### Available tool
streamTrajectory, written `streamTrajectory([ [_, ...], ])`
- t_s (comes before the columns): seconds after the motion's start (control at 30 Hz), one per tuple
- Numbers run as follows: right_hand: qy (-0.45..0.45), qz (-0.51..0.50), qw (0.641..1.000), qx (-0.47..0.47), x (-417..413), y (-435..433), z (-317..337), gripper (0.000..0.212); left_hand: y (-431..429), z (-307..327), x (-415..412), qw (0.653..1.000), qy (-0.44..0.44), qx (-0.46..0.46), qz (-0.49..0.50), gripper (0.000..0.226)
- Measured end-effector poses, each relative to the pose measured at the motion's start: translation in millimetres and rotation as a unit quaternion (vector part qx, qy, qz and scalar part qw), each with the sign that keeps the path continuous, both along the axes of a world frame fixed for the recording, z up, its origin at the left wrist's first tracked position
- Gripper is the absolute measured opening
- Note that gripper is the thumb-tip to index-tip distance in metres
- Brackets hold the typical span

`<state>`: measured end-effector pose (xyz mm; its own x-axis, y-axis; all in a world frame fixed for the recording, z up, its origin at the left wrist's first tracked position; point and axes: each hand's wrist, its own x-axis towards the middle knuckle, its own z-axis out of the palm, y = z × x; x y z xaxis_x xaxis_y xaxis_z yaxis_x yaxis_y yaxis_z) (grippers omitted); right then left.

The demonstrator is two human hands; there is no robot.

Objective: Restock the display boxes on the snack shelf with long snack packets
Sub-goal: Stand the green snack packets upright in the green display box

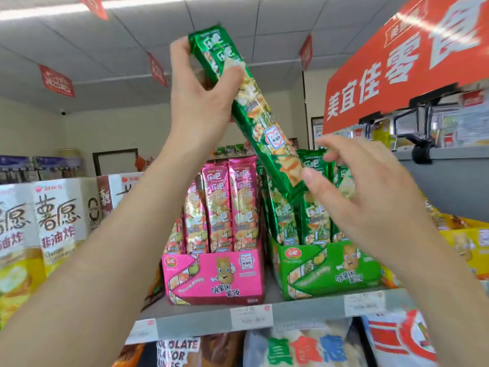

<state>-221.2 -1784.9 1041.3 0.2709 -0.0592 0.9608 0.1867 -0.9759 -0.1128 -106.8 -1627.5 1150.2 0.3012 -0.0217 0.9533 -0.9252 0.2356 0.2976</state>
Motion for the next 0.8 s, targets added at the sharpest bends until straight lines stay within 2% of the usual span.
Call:
streamTrajectory([
  [0.07,0.017,-0.018,0.999,-0.027,7,-12,19,0.052,-2,7,8,0.998,-0.040,-0.023,0.031,0.031],
  [0.23,0.206,-0.121,0.968,-0.073,30,-31,42,0.056,-11,18,13,0.980,-0.148,-0.114,0.062,0.029],
  [0.33,0.228,-0.109,0.965,-0.069,32,-36,41,0.047,-16,22,16,0.970,-0.185,-0.141,0.072,0.030],
  [0.53,0.218,-0.026,0.974,-0.056,28,-39,60,0.023,-29,22,23,0.988,-0.137,-0.038,0.063,0.034],
  [0.7,0.247,0.092,0.964,0.017,21,-50,65,0.018,-40,20,20,0.987,-0.114,0.088,0.072,0.038],
  [0.8,0.261,0.122,0.958,0.016,22,-55,67,0.019,-47,15,20,0.976,-0.074,0.192,0.074,0.044],
])
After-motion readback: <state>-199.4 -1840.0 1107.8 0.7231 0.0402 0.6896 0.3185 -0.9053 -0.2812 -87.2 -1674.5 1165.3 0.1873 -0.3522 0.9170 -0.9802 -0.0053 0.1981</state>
